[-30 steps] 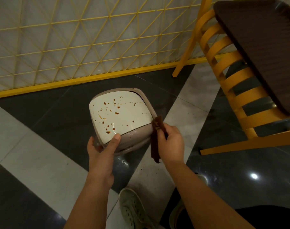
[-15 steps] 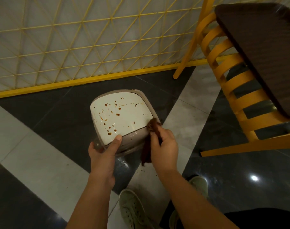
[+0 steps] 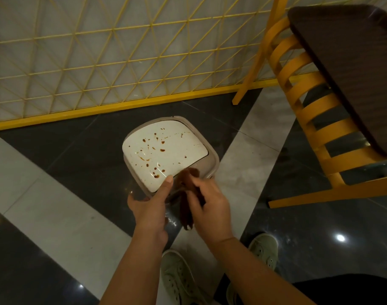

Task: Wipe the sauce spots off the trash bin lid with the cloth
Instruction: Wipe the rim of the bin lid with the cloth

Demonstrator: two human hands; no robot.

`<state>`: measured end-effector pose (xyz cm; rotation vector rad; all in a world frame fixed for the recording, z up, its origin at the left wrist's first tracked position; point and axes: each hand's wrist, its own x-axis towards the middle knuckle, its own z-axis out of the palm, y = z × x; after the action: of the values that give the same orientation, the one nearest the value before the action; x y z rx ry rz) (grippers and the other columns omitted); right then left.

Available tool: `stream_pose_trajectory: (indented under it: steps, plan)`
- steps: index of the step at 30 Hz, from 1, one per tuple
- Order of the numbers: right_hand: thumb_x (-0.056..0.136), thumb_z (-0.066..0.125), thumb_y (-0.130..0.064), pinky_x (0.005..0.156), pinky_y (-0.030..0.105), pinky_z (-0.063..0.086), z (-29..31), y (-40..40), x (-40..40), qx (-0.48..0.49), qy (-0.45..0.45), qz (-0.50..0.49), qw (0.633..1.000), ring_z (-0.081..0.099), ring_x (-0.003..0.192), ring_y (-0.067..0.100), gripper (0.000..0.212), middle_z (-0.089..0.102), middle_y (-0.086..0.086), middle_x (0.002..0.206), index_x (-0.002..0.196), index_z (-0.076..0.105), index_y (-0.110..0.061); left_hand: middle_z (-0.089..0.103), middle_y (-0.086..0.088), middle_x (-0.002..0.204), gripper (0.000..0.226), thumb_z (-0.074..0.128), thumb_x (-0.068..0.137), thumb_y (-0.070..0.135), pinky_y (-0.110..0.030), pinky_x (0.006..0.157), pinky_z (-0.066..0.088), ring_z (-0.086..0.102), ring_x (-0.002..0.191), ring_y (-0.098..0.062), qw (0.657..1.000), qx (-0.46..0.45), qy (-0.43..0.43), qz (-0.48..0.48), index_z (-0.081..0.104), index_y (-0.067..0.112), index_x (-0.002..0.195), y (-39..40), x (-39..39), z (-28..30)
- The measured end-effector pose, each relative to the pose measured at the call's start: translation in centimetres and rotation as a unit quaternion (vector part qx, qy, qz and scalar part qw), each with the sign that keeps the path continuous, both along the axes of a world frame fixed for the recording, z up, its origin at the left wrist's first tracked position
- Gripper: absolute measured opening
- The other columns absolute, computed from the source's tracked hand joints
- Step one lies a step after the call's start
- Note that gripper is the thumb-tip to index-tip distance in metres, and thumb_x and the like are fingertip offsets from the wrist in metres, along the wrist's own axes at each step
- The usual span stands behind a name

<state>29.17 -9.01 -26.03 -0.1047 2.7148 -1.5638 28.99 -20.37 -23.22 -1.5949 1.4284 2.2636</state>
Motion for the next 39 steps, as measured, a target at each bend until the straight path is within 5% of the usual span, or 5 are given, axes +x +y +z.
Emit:
stream_pose_trajectory:
  steps: [5, 10, 18, 34, 39]
  plan:
    - [0.09, 0.057, -0.023, 0.09, 0.029, 0.051, -1.0, 1.3, -2.9, -0.008, -0.056, -0.113, 0.992, 0.055, 0.099, 0.0, 0.025, 0.06, -0.013, 0.108, 0.115, 0.06, -0.029, 0.035, -0.01, 0.15, 0.136, 0.087, 0.043, 0.039, -0.06, 0.11, 0.031, 0.038, 0.136, -0.033, 1.0, -0.003, -0.007, -0.007, 0.004, 0.037, 0.152, -0.1, -0.1, 0.0]
    - [0.089, 0.053, -0.027, 0.09, 0.023, 0.051, -0.3, -0.4, 0.9, -0.006, -0.013, 0.011, 1.0, 0.058, 0.099, 0.001, 0.026, 0.063, -0.011, 0.108, 0.114, 0.061, -0.028, 0.036, -0.011, 0.151, 0.126, 0.087, 0.058, 0.032, -0.059, 0.112, 0.028, 0.037, 0.137, -0.031, 1.0, -0.008, -0.008, 0.0, 0.004, 0.032, 0.153, -0.1, -0.2, -0.2]
    - [0.091, 0.055, -0.024, 0.089, 0.024, 0.051, -1.2, 0.2, -1.2, -0.006, -0.037, -0.07, 0.997, 0.056, 0.098, 0.0, 0.028, 0.061, -0.012, 0.106, 0.118, 0.061, -0.026, 0.034, -0.01, 0.152, 0.126, 0.087, 0.06, 0.032, -0.059, 0.114, 0.024, 0.034, 0.139, -0.031, 1.0, -0.001, -0.005, -0.006, 0.002, 0.032, 0.154, -0.1, -0.2, -0.2]
    - [0.095, 0.048, -0.02, 0.063, 0.009, 0.035, -3.0, 3.2, -1.6, 0.201, -0.018, 0.071, 0.977, 0.054, 0.074, 0.007, 0.031, 0.057, -0.005, 0.097, 0.123, 0.057, -0.03, 0.041, -0.01, 0.148, 0.13, 0.083, 0.039, 0.043, -0.057, 0.112, 0.027, 0.038, 0.136, -0.031, 0.998, 0.045, -0.01, -0.034, 0.022, 0.021, 0.151, -0.4, -0.5, 0.3]
    - [0.096, 0.045, -0.023, 0.065, 0.014, 0.036, -2.6, 4.0, -4.5, 0.227, -0.054, -0.026, 0.972, 0.049, 0.073, 0.006, 0.029, 0.056, -0.004, 0.1, 0.121, 0.057, -0.03, 0.047, -0.008, 0.142, 0.144, 0.088, 0.023, 0.051, -0.053, 0.111, 0.032, 0.045, 0.13, -0.029, 0.998, 0.041, -0.024, -0.042, 0.027, 0.019, 0.149, -0.5, -0.6, 0.6]
